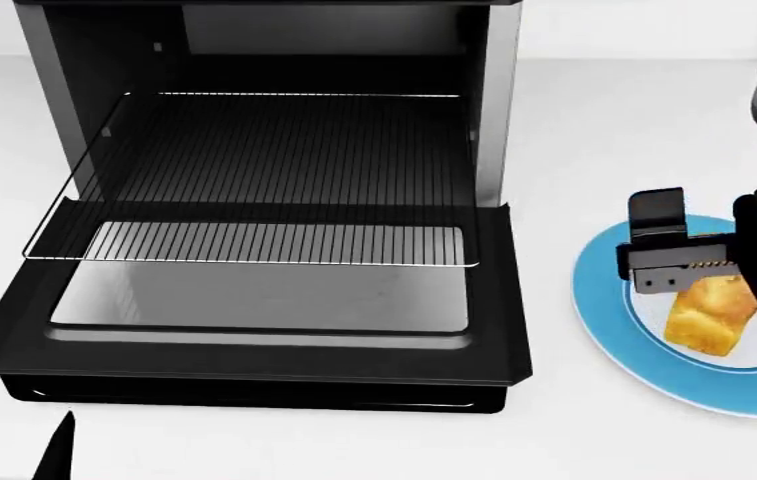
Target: Pick the bread from the rack and place it on the plate on the counter.
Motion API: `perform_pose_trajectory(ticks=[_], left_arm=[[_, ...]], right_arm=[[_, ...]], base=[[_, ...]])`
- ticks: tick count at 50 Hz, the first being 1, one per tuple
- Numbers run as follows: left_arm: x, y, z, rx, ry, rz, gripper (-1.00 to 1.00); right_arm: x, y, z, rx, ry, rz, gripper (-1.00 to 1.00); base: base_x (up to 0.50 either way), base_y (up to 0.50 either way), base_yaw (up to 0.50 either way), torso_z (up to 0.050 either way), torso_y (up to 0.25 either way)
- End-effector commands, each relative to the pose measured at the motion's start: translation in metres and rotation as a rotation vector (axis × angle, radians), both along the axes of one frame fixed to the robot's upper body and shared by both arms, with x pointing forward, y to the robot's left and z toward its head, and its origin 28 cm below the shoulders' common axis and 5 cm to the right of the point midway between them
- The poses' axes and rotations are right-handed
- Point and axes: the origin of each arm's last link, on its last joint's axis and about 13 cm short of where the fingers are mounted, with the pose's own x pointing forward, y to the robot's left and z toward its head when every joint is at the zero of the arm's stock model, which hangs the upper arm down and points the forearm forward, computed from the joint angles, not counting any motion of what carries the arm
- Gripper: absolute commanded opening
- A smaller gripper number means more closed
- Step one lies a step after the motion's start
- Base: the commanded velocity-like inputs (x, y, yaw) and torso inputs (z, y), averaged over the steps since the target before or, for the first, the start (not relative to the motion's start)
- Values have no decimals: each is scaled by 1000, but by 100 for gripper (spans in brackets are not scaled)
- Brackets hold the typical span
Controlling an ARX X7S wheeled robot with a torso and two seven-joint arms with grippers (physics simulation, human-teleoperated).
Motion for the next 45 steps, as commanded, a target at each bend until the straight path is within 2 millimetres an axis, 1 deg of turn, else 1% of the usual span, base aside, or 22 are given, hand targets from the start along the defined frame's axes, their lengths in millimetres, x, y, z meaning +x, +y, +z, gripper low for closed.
perform_pose_trajectory(ticks=[1,6,8,13,16,20,22,24,27,32,40,45], left_arm=[[1,0,0,-4,-3,-4,100],[2,0,0,-4,-3,-4,100],[2,0,-1,-5,-3,-5,100],[1,0,-1,-5,-5,-3,100],[1,0,-1,-7,-5,-3,100],[0,-1,0,-4,-8,-5,100],[0,-1,0,-4,-7,-6,100],[0,-2,0,-4,-6,-8,100],[0,-2,0,-1,-6,-9,100],[0,-2,-1,0,-4,-8,100],[-1,-2,1,-1,-6,-8,100],[-1,-1,2,-1,-9,-6,100]], right_arm=[[-30,13,12,-26,-85,52,100],[-41,14,15,-25,-117,62,100],[-51,15,17,-31,-142,66,100],[-67,18,17,-43,-178,75,100],[-82,18,13,-53,-205,63,100],[-95,19,12,-49,-221,63,100],[-97,20,12,-46,-226,68,100],[-105,23,10,-47,-235,83,100],[-111,25,8,-49,-249,88,100],[-120,28,10,-45,-274,100,100],[-139,36,16,-58,-330,121,100],[-149,37,21,-67,-359,113,100]], base=[[0,0,0,0,0],[0,0,0,0,0],[0,0,0,0,0],[0,0,0,0,0],[0,0,0,0,0],[0,0,0,0,0],[0,0,0,0,0],[0,0,0,0,0],[0,0,0,0,0],[0,0,0,0,0],[0,0,0,0,0],[0,0,0,0,0]])
